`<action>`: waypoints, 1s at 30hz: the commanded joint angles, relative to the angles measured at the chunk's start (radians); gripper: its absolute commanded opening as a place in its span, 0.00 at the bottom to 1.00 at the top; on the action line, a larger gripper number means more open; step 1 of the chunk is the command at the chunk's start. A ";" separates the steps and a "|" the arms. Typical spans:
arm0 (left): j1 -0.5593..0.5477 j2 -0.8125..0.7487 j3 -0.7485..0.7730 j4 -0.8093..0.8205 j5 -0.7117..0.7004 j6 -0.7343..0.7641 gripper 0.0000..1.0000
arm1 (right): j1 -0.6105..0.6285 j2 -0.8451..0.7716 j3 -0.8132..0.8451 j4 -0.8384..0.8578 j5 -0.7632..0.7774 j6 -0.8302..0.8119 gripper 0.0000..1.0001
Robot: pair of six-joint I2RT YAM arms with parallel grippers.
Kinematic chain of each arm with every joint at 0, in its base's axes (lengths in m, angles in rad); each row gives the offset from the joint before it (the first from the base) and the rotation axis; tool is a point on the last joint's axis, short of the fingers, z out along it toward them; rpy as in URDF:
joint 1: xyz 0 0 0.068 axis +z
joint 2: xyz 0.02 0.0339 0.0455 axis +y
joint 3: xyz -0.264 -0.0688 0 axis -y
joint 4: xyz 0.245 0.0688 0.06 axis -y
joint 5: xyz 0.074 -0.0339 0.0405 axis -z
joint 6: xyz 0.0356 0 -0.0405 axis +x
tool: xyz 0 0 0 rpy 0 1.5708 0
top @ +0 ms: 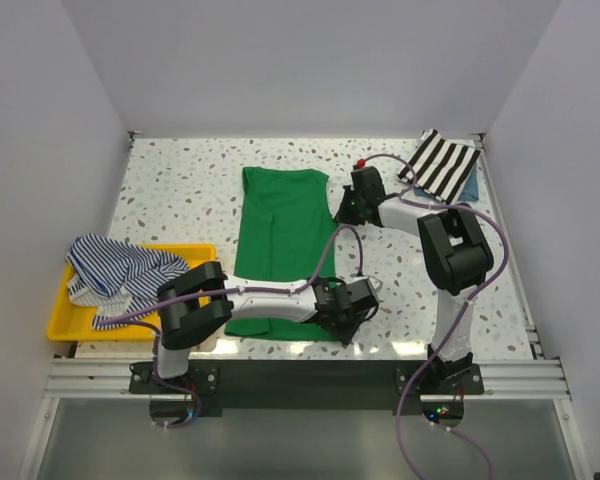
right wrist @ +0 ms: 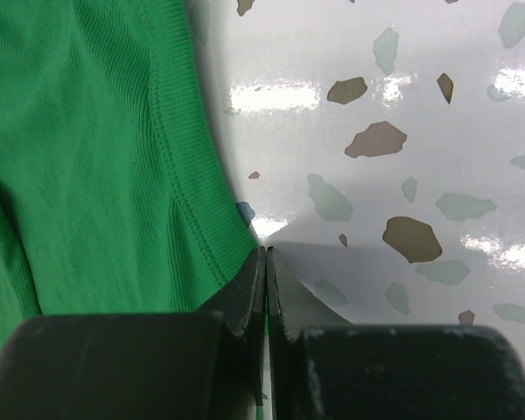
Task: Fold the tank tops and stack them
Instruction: Fold the tank top
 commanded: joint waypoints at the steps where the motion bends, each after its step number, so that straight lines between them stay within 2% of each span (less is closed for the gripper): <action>1: -0.015 0.019 0.053 -0.024 -0.078 -0.023 0.34 | 0.004 0.026 0.013 -0.023 0.004 -0.004 0.00; 3: -0.021 0.028 0.067 -0.041 -0.116 -0.023 0.31 | 0.006 0.024 0.015 -0.024 0.005 -0.007 0.00; 5: -0.024 0.034 0.078 -0.050 -0.130 -0.020 0.22 | 0.004 0.021 0.012 -0.024 0.011 -0.005 0.00; 6: -0.027 0.042 0.081 -0.053 -0.142 -0.019 0.14 | 0.004 0.018 0.007 -0.026 0.013 -0.007 0.00; 10: -0.041 0.055 0.108 -0.047 -0.129 0.006 0.00 | -0.007 0.003 -0.016 -0.029 0.045 -0.004 0.00; 14: -0.070 0.057 0.165 -0.047 -0.124 0.032 0.00 | -0.040 -0.025 -0.051 -0.030 0.065 0.003 0.00; 21: -0.081 0.013 0.171 -0.015 -0.101 0.047 0.00 | -0.105 -0.095 -0.123 -0.029 0.071 -0.004 0.00; 28: -0.072 -0.102 0.079 0.028 -0.146 0.007 0.00 | -0.116 -0.134 -0.131 -0.023 0.024 -0.008 0.00; 29: -0.067 -0.119 0.058 0.045 -0.144 0.007 0.00 | -0.112 -0.135 -0.132 -0.014 -0.004 -0.007 0.10; 30: -0.064 -0.122 0.049 0.050 -0.135 -0.002 0.00 | -0.111 -0.140 -0.135 -0.007 -0.018 -0.005 0.16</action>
